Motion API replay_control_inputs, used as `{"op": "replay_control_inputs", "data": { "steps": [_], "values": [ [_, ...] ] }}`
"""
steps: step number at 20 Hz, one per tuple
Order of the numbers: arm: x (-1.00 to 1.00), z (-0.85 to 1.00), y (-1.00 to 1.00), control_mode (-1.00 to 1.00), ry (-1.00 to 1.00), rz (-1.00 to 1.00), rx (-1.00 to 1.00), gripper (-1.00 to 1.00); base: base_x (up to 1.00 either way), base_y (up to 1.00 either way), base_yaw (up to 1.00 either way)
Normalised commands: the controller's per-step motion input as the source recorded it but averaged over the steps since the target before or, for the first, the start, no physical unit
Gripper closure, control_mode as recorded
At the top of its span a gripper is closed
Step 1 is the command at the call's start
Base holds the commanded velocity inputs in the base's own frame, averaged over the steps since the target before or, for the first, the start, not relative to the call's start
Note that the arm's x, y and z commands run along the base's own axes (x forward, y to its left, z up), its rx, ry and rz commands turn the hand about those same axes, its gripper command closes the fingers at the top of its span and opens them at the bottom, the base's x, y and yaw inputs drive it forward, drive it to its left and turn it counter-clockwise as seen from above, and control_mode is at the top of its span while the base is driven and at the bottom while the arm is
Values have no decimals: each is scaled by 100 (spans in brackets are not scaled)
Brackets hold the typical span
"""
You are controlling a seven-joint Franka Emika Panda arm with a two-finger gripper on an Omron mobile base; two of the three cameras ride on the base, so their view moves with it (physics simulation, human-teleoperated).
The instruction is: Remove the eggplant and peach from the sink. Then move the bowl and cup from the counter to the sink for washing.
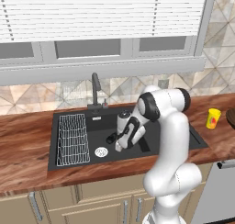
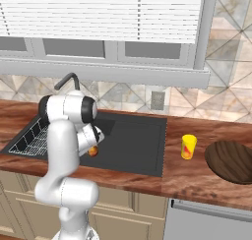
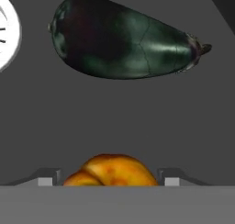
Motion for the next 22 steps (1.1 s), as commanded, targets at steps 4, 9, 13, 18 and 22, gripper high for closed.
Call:
{"op": "replay_control_inputs", "data": {
  "steps": [4,9,13,18,22],
  "values": [
    [-13,11,-7,-100,0,0,0,100,0,0,0],
    [-11,16,-5,-100,-3,0,0,100,0,0,0],
    [-6,20,-3,-100,-4,0,0,100,0,0,0],
    [-7,20,-6,-100,-3,0,2,100,0,0,0],
    [-10,19,-5,-100,0,0,8,100,0,0,0]
  ]
}}
